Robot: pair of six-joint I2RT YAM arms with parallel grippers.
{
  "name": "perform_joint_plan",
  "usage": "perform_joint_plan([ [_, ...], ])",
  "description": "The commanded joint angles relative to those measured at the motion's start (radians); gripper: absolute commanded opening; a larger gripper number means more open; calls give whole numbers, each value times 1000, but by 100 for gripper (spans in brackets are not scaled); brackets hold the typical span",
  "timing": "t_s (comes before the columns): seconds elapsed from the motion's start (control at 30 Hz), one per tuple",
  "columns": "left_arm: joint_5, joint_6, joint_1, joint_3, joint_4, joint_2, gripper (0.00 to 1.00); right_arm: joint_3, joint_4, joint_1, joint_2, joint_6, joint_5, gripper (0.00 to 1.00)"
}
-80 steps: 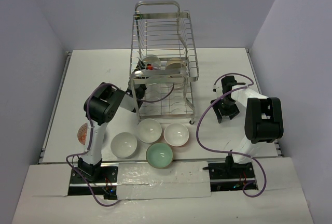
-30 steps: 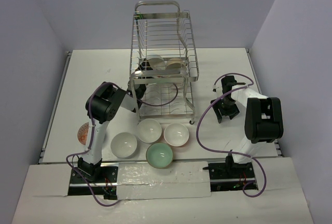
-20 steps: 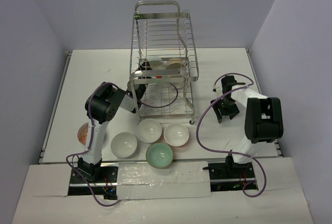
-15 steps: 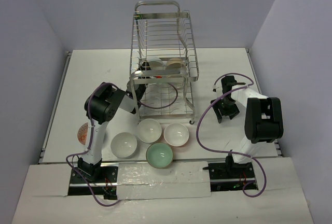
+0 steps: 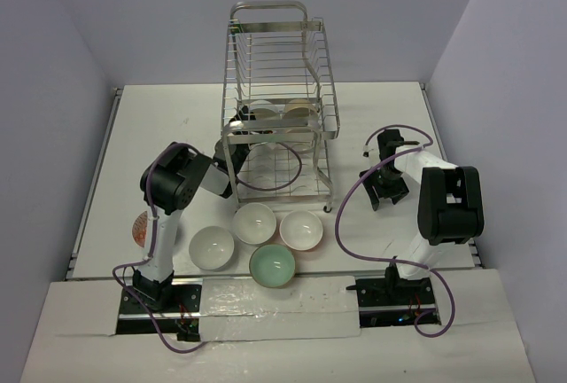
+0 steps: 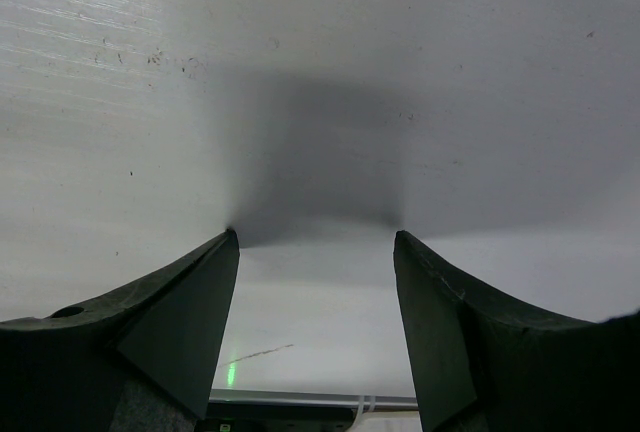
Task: Load the bowls into the dish rack
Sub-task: Insert the bowl into the dish rack.
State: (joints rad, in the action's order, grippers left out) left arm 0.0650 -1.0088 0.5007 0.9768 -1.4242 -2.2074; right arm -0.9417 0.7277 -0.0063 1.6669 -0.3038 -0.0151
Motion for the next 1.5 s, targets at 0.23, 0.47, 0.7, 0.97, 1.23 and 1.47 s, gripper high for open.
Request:
perform_joint_plan([
  [0.23, 28, 9, -1, -56, -432, 15, 45, 67, -71, -1, 70, -20, -132, 71],
  [0.47, 70, -7, -2, -27, -394, 52, 43, 70, -73, -1, 68, -18, -135, 71],
  [0.7, 75, -22, -19, -15, -372, 81, 46, 73, -73, -1, 65, -18, -137, 71],
  [0.97, 70, -24, -42, -21, -375, 115, 47, 72, -74, -1, 65, -18, -138, 71],
  [1.23, 58, -1, -44, -85, -357, 181, 47, 75, -74, -1, 65, -17, -144, 71],
  [1.47, 62, 3, -48, -150, -338, 225, 49, 77, -77, -1, 67, -15, -155, 71],
])
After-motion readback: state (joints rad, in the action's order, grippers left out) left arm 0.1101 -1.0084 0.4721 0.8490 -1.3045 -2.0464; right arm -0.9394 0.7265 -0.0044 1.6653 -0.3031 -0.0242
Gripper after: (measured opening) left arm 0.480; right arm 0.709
